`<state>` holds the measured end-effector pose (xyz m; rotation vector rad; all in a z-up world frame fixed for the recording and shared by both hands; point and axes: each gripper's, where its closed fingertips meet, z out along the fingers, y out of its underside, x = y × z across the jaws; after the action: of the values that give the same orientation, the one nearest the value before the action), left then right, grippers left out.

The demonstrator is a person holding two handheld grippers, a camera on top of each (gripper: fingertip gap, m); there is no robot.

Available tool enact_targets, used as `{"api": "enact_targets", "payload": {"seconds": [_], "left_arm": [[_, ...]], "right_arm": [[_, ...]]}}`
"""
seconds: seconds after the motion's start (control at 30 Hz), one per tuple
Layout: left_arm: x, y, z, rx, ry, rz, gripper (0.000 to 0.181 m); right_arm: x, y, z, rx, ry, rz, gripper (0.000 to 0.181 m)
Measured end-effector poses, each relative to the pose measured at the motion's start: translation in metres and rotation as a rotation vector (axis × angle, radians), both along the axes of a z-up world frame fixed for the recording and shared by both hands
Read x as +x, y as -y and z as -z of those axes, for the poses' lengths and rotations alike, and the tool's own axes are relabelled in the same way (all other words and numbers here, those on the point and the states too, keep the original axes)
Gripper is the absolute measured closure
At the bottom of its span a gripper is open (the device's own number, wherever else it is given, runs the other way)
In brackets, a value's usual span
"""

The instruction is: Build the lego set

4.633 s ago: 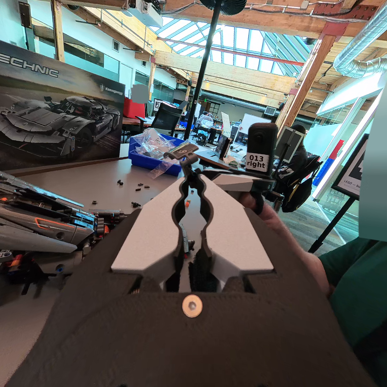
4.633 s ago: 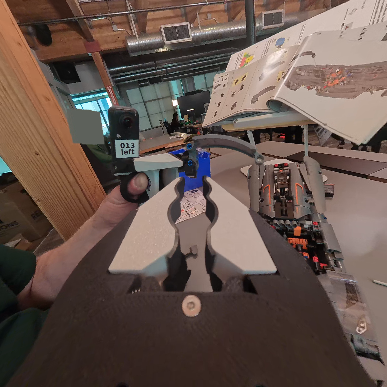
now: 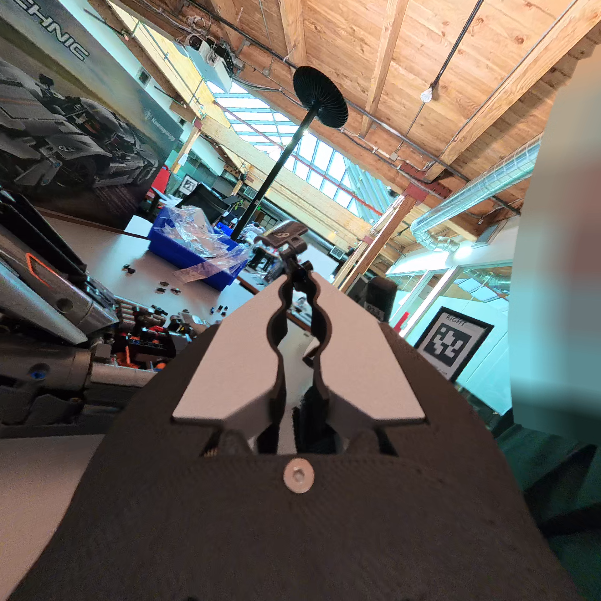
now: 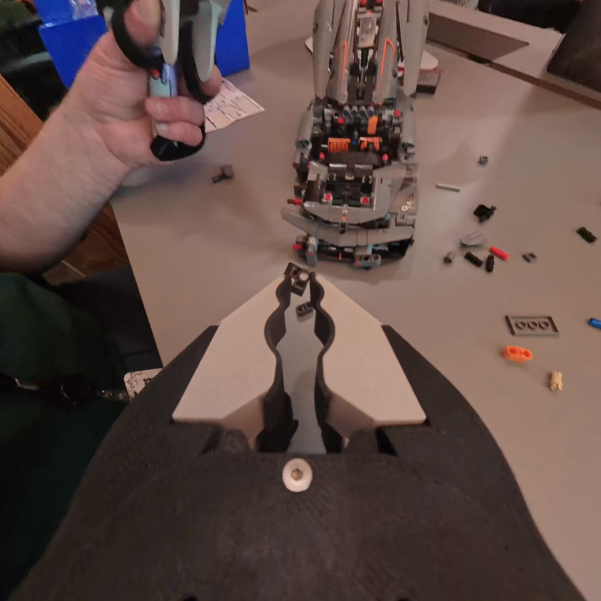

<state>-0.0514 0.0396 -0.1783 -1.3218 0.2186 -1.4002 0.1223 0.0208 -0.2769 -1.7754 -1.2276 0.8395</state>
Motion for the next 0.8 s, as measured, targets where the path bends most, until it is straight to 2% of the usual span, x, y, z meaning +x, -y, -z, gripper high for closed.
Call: {"api": "enact_targets", "payload": {"seconds": [0.17, 0.27, 0.43, 0.6, 0.8], "left_arm": [[-0.006, 0.002, -0.006, -0.035, 0.177, 0.068, 0.176], [-0.004, 0.002, -0.006, -0.047, 0.211, 0.082, 0.176], [-0.007, 0.003, -0.008, -0.044, 0.223, 0.08, 0.177], [-0.015, 0.006, -0.007, -0.04, 0.198, 0.05, 0.176], [-0.034, 0.014, -0.004, -0.042, 0.183, -0.002, 0.176]], "right_arm": [[-0.019, 0.005, -0.026, 0.033, -0.115, -0.024, 0.172], [-0.035, 0.009, -0.04, 0.046, -0.181, -0.051, 0.171], [-0.055, 0.015, -0.047, 0.027, -0.221, -0.1, 0.172], [-0.076, 0.03, -0.028, 0.015, -0.115, -0.158, 0.171], [-0.107, 0.058, 0.021, -0.042, 0.085, -0.244, 0.171]]}}
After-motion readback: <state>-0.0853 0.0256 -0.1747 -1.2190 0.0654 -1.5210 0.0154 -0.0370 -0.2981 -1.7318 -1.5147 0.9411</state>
